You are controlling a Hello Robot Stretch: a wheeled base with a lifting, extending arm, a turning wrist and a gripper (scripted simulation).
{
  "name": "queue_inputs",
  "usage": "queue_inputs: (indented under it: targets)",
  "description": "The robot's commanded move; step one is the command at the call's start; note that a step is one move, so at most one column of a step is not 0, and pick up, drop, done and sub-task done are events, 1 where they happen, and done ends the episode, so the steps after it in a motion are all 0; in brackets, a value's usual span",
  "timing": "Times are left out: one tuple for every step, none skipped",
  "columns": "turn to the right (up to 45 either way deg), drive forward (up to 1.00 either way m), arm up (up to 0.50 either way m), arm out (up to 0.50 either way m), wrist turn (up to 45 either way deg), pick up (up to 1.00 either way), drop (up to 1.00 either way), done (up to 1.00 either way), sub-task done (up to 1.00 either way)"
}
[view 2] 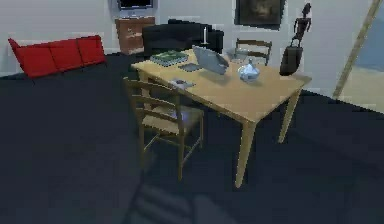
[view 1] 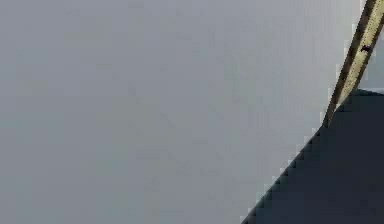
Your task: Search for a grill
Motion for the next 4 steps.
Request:
queue_inputs:
  targets:
    - [45.0,0.0,0.0,0.0,0.0,0.0,0.0,0.0,0.0]
    - [0.0,0.1,0.0,0.0,0.0,0.0,0.0,0.0,0.0]
    - [45.0,0.0,0.0,0.0,0.0,0.0,0.0,0.0,0.0]
    - [12.0,0.0,0.0,0.0,0.0,0.0,0.0,0.0,0.0]
